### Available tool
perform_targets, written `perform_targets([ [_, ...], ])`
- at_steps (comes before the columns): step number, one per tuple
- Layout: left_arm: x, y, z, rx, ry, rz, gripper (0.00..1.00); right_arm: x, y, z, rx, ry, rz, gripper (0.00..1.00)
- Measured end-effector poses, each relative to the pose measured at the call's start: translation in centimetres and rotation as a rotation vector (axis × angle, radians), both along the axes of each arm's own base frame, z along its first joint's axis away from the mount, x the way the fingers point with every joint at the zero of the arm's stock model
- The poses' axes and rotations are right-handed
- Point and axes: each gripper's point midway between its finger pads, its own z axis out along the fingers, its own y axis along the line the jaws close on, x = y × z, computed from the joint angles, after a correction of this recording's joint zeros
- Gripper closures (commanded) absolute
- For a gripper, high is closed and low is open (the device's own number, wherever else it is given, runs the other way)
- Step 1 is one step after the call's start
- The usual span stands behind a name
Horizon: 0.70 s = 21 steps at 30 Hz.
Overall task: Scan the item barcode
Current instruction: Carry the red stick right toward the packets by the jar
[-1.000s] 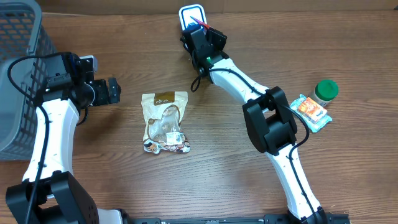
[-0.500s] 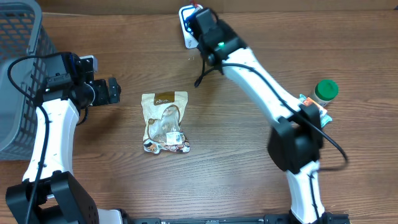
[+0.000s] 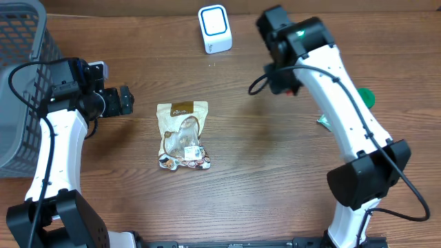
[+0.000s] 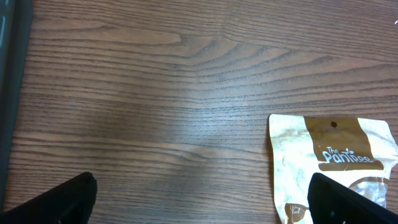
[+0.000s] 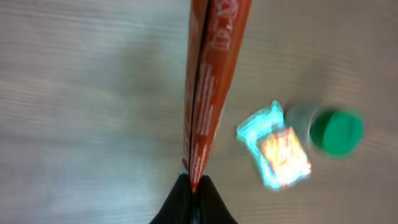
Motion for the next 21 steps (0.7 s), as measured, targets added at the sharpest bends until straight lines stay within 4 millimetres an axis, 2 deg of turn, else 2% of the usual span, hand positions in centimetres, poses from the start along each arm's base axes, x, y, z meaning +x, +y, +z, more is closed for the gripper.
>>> perform_targets([
  [5,0.0,0.0,0.0,0.0,0.0,0.0,0.0,-0.6,-2.8,-0.9,0.009,0.058,-0.092,0.96],
  [12,0.0,0.0,0.0,0.0,0.0,0.0,0.01,-2.3,-6.5,-3.9,-0.015,0.178,-0.191,0.96],
  [17,0.0,0.0,0.0,0.0,0.0,0.0,0.0,-3.5,-7.2,-6.7,-0.031,0.242,-0.208,0.97],
  [21,0.0,0.0,0.0,0.0,0.0,0.0,0.0,-3.4,-7.1,-8.9,-0.025,0.239,-0.208,0.96],
])
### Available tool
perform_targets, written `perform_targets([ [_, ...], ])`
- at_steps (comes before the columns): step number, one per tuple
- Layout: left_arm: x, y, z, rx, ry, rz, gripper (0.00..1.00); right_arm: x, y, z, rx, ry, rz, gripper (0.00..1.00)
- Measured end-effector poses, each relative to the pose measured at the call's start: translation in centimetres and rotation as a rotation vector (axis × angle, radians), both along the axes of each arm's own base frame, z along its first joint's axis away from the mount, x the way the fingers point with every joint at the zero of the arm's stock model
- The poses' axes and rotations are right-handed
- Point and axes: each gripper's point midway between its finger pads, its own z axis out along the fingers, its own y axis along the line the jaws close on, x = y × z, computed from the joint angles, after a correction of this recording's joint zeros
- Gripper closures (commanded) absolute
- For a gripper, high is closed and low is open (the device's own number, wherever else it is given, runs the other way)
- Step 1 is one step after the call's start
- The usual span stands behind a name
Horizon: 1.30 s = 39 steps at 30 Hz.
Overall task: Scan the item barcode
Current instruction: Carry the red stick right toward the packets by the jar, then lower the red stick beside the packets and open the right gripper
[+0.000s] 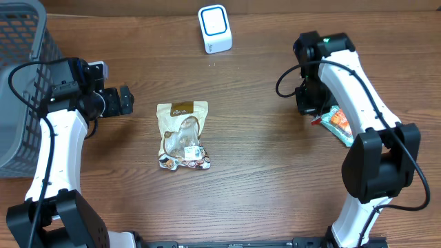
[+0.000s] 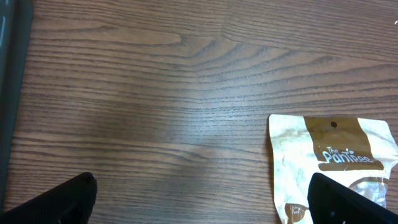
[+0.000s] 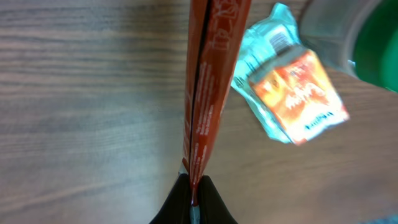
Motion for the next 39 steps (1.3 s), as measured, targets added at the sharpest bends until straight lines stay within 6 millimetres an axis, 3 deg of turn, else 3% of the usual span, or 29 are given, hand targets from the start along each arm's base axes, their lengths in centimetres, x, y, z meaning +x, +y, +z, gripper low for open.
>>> perform_targets([
  [6,0.0,0.0,0.0,0.0,0.0,0.0,0.0,-0.3,-0.1,-2.4,0.0,0.004,-0.001,0.96],
  [18,0.0,0.0,0.0,0.0,0.0,0.0,0.0,-1.3,-0.5,-4.8,-0.006,0.026,-0.015,0.97],
  [29,0.0,0.0,0.0,0.0,0.0,0.0,0.01,-1.4,-1.1,-5.4,-0.042,0.021,-0.014,0.96],
  [39,0.0,0.0,0.0,0.0,0.0,0.0,0.0,-1.4,-1.2,-5.4,-0.052,0.018,-0.017,0.81],
])
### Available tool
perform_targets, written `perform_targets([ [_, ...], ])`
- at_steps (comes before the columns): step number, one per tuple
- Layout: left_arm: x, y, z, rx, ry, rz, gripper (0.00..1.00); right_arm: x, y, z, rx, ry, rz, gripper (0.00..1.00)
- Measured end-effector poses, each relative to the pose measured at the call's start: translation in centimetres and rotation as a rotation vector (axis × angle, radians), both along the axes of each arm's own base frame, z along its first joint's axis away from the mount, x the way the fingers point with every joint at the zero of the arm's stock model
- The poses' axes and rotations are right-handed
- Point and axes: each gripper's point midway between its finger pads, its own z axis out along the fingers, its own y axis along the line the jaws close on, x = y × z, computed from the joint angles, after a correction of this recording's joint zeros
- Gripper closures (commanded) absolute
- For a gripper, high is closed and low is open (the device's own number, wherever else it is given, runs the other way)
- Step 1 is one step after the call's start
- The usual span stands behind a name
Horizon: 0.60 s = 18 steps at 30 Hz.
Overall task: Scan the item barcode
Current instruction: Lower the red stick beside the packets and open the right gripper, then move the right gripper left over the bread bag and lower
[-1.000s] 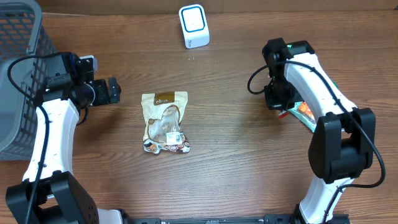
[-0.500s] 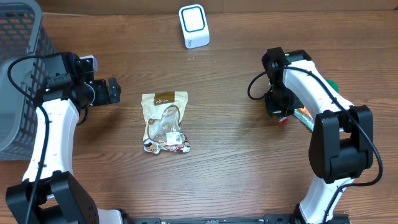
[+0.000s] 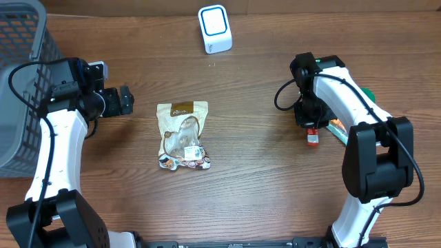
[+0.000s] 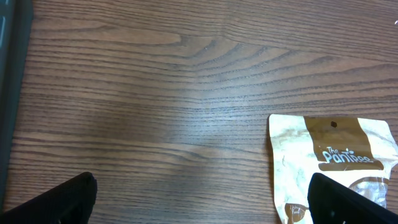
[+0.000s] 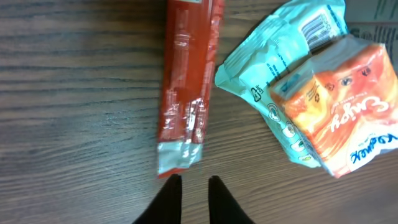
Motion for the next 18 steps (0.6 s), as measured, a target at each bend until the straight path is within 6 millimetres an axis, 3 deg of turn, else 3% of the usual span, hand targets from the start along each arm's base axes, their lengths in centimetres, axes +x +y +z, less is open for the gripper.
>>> perform_targets([
  [11,0.0,0.0,0.0,0.0,0.0,0.0,0.0,0.7,0.4,-0.2,0.014,-0.038,-0.036,0.8],
  [18,0.0,0.0,0.0,0.0,0.0,0.0,0.0,2.8,4.1,-1.0,0.219,-0.129,-0.142,0.8],
])
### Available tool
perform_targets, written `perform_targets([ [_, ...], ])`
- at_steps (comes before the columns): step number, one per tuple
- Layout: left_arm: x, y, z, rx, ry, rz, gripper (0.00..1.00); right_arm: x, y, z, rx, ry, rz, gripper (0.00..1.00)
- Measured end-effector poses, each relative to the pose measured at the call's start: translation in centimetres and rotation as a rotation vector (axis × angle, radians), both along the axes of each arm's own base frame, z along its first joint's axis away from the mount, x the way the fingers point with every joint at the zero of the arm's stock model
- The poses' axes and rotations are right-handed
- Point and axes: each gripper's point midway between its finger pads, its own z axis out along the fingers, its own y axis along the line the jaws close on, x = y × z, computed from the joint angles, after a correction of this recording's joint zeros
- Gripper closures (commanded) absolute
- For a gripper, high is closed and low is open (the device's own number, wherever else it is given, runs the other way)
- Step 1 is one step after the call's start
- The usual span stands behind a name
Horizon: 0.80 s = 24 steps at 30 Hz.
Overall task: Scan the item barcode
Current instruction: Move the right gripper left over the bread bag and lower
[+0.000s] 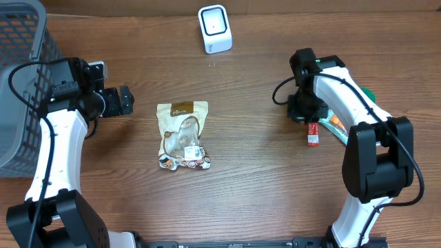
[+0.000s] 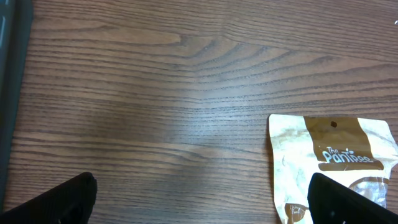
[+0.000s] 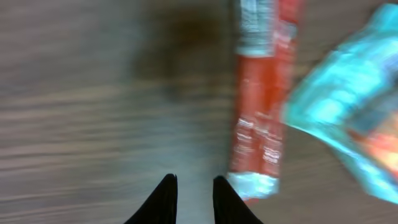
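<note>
The white barcode scanner [image 1: 215, 27] stands at the far middle of the table. A beige snack pouch [image 1: 183, 136] lies in the centre, and its top edge shows in the left wrist view [image 2: 333, 162]. A red stick packet [image 1: 313, 133] lies flat at the right, blurred in the right wrist view [image 3: 264, 112]. My right gripper [image 1: 298, 114] hovers just left of it, fingers a little apart [image 3: 193, 180], with nothing between them. My left gripper [image 1: 124, 100] stands wide open [image 2: 202, 193] left of the pouch.
A teal and orange snack packet [image 1: 335, 124] lies beside the red packet, by a green-capped bottle [image 1: 366, 95]. A grey mesh basket [image 1: 17, 83] fills the far left. Bare wood lies between pouch and right arm.
My right gripper has shifted left, so the red packet now lies to the right of its fingers instead of straight ahead. The left arm and the pouch have not moved.
My right gripper was shut on the red stick packet, held on edge in the air right of the scanner. Then it held it over the teal packet. Then the packet lay flat on the table with the fingers apart. Now the gripper stands left of it.
</note>
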Motion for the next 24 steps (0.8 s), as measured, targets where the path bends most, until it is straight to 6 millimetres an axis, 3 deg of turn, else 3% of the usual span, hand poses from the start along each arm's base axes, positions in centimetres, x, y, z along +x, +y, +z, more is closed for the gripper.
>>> perform_targets([
  [5,0.0,0.0,0.0,0.0,0.0,0.0,0.0,1.7,3.7,0.1,0.18,-0.061,-0.033,0.78],
  [10,0.0,0.0,0.0,0.0,0.0,0.0,0.0,2.5,8.6,0.5,0.287,-0.114,-0.02,0.68],
  [12,0.0,0.0,0.0,0.0,0.0,0.0,0.0,2.9,11.5,0.7,0.324,-0.154,0.016,0.62],
  [16,0.0,0.0,0.0,0.0,0.0,0.0,0.0,2.8,17.9,1.4,0.399,-0.234,0.136,0.6],
  [20,0.0,0.0,0.0,0.0,0.0,0.0,0.0,1.9,24.1,2.3,0.477,-0.311,0.259,0.41],
  [24,0.0,0.0,0.0,0.0,0.0,0.0,0.0,0.6,29.5,3.7,0.537,-0.401,0.37,0.36],
])
